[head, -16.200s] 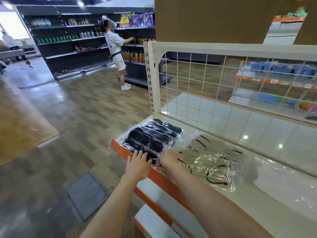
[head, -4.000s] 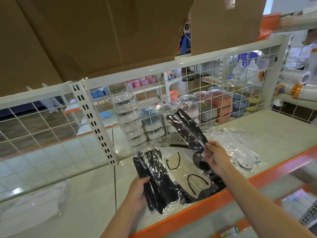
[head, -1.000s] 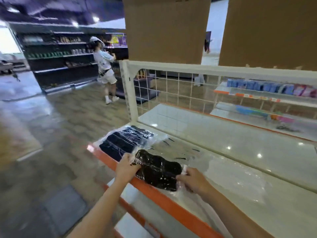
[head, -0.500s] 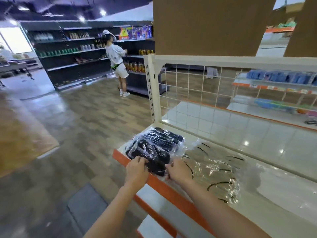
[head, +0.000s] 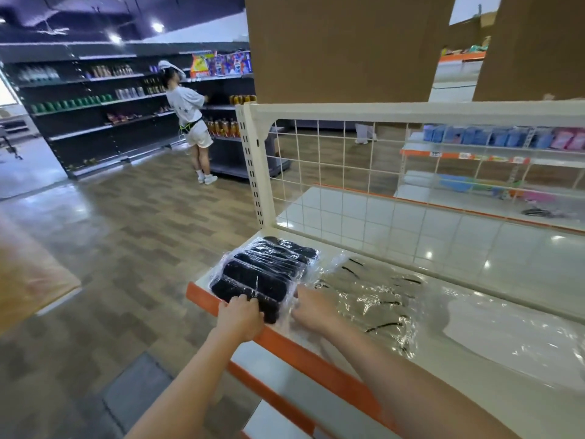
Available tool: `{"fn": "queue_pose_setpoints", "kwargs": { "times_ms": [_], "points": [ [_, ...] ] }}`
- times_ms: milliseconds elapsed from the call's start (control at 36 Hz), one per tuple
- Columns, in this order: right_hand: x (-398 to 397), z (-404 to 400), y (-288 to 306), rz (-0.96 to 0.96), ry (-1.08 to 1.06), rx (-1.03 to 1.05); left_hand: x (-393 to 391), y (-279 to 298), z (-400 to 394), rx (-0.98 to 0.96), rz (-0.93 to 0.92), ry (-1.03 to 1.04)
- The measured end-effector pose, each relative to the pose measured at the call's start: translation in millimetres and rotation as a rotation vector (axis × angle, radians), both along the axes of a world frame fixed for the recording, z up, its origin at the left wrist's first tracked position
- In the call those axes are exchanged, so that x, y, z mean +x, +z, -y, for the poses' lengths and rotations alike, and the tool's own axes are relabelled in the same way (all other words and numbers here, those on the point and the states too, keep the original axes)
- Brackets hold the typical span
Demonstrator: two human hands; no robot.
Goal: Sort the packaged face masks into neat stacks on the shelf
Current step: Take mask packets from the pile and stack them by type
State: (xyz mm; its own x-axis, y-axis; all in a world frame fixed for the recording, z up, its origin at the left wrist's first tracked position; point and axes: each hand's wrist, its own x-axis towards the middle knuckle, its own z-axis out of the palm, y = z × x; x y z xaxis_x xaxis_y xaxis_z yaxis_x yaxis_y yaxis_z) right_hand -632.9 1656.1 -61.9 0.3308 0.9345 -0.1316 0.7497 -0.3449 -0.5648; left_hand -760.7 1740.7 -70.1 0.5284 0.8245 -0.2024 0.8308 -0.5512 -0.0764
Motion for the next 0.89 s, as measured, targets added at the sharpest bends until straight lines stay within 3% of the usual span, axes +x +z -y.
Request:
{"fn": "queue_pose_setpoints", "kwargs": {
  "times_ms": [250, 417, 528, 889],
  "points": [
    [47.5, 56.8, 1.5, 0.465, 0.049, -0.06, 71.1, 12.5, 44.3, 0.053, 0.109, -0.296],
    [94.3, 128.2, 0.0, 0.532, -0.125, -0.151, 143.7, 12.5, 106.8, 0.096, 0.073, -0.6],
    [125.9, 196.7, -3.8, 0.546, -0.275, -0.205, 190.8, 10.4, 153.3, 0.061, 0.161, -0.774],
    [209.9, 407.4, -3.8, 0.43, -0.662, -0.246, 297.3, 4.7, 325.0, -0.161, 0.42, -1.028]
  ]
}}
